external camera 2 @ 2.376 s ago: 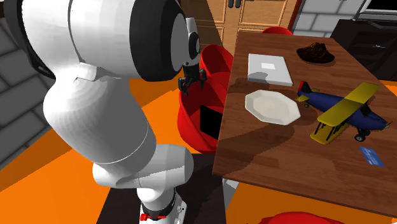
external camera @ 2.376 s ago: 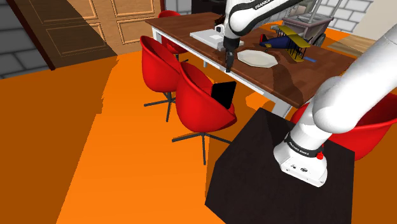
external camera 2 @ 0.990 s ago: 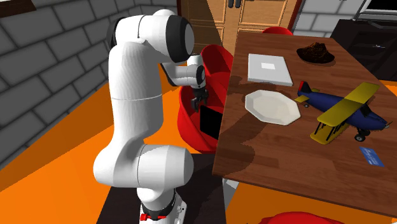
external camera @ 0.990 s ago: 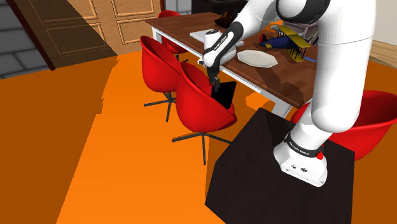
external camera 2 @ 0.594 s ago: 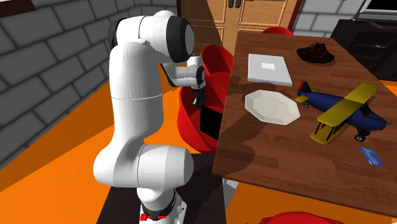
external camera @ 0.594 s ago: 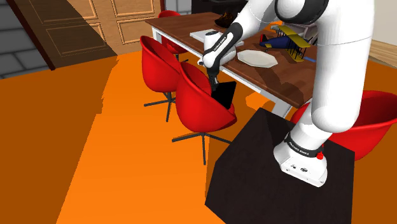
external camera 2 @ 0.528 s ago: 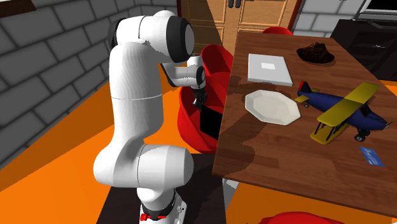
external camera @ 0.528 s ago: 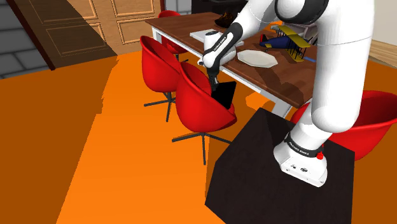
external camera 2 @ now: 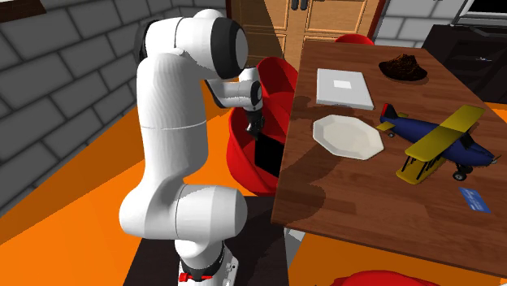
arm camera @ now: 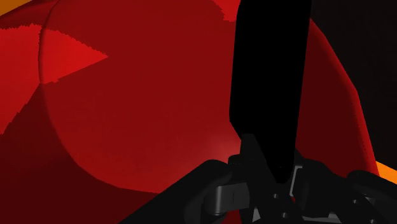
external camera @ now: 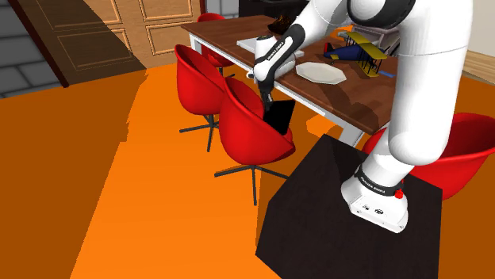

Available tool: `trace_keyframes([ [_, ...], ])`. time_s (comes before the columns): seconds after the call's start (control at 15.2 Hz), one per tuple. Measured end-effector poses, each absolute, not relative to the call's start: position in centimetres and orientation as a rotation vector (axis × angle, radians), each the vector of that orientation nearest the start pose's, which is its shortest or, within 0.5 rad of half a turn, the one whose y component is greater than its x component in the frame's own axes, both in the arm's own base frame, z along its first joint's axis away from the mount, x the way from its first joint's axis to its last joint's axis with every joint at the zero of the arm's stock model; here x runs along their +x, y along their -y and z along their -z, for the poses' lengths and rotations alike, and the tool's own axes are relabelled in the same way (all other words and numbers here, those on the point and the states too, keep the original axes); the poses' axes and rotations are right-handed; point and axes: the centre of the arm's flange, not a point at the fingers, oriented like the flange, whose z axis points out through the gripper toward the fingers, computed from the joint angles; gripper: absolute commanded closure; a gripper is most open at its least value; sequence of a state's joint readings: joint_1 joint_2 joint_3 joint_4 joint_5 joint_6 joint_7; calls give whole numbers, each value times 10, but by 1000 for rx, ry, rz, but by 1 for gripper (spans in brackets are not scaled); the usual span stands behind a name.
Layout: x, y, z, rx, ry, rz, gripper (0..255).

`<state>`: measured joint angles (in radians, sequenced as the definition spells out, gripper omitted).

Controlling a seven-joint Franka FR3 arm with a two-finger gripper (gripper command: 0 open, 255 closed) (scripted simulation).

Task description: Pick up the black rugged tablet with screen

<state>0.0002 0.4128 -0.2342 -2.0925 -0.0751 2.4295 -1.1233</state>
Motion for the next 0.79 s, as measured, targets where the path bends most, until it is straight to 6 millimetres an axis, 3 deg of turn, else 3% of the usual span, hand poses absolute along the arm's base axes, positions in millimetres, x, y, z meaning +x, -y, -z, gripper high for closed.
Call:
trace_keyframes([
  [0.79,561,133,-284,-2836,1485,-225,255],
])
